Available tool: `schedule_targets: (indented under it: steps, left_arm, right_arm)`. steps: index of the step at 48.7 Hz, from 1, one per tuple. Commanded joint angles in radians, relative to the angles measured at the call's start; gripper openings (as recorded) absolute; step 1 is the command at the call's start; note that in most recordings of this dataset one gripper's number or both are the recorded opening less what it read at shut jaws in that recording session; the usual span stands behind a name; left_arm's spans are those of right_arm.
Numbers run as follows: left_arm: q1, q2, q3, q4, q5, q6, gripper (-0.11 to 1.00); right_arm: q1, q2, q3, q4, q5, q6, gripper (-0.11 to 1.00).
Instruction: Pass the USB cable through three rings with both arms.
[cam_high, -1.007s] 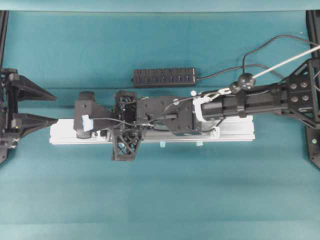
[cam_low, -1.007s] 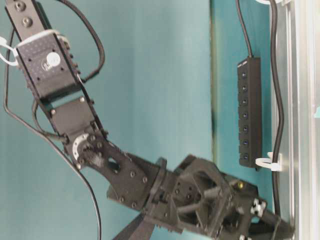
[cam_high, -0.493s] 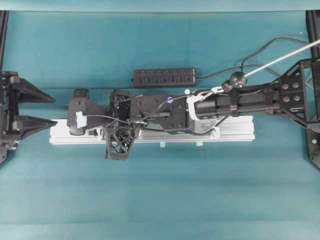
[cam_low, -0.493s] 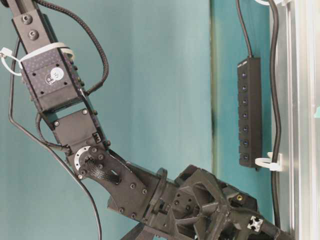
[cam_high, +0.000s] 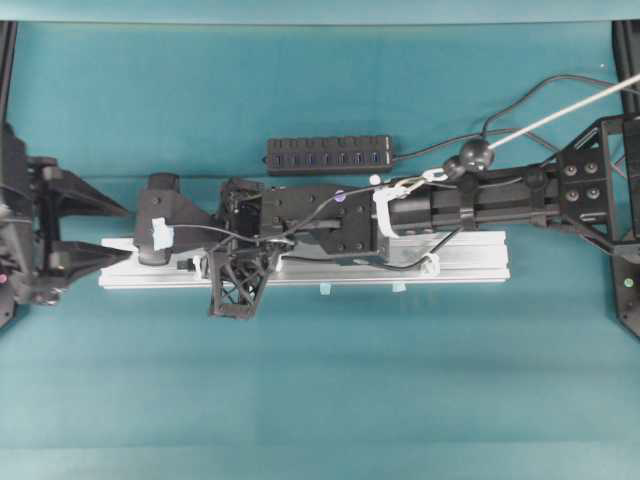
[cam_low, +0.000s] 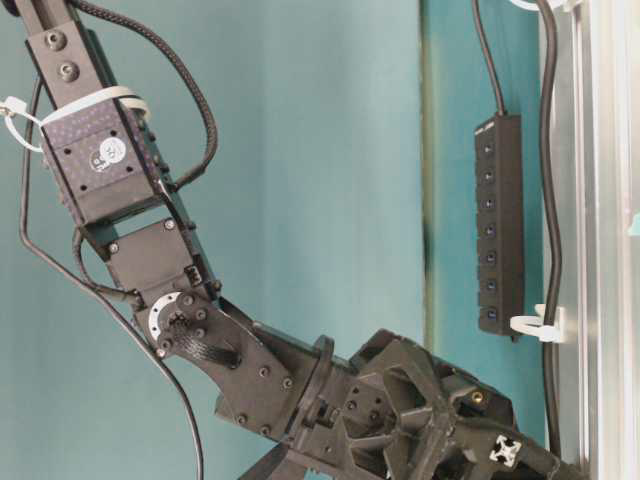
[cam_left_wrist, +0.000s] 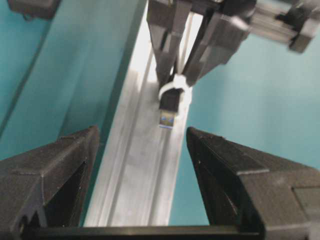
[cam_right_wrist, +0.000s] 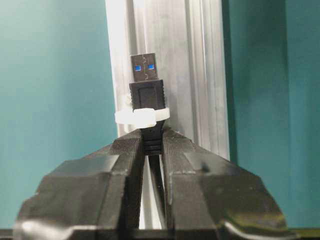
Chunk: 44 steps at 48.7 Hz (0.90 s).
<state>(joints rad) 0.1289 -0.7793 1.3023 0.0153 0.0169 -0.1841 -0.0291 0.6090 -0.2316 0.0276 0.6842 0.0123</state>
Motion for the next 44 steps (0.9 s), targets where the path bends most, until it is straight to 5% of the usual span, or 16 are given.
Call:
schedule_targets:
  steps: [1, 44]
  left_arm:
    - [-0.008, 0.058, -0.014, 0.003, -0.041, 0.003, 0.77]
    - [-0.072, 0.514, -0.127, 0.003, -0.258, 0.011, 0.76]
  right_arm:
    - [0.009, -0.011, -0.014, 0.014, -0.026, -0.002, -0.07]
    - [0.014, -0.017, -0.015, 0.014, -0.026, -0.002, -0.07]
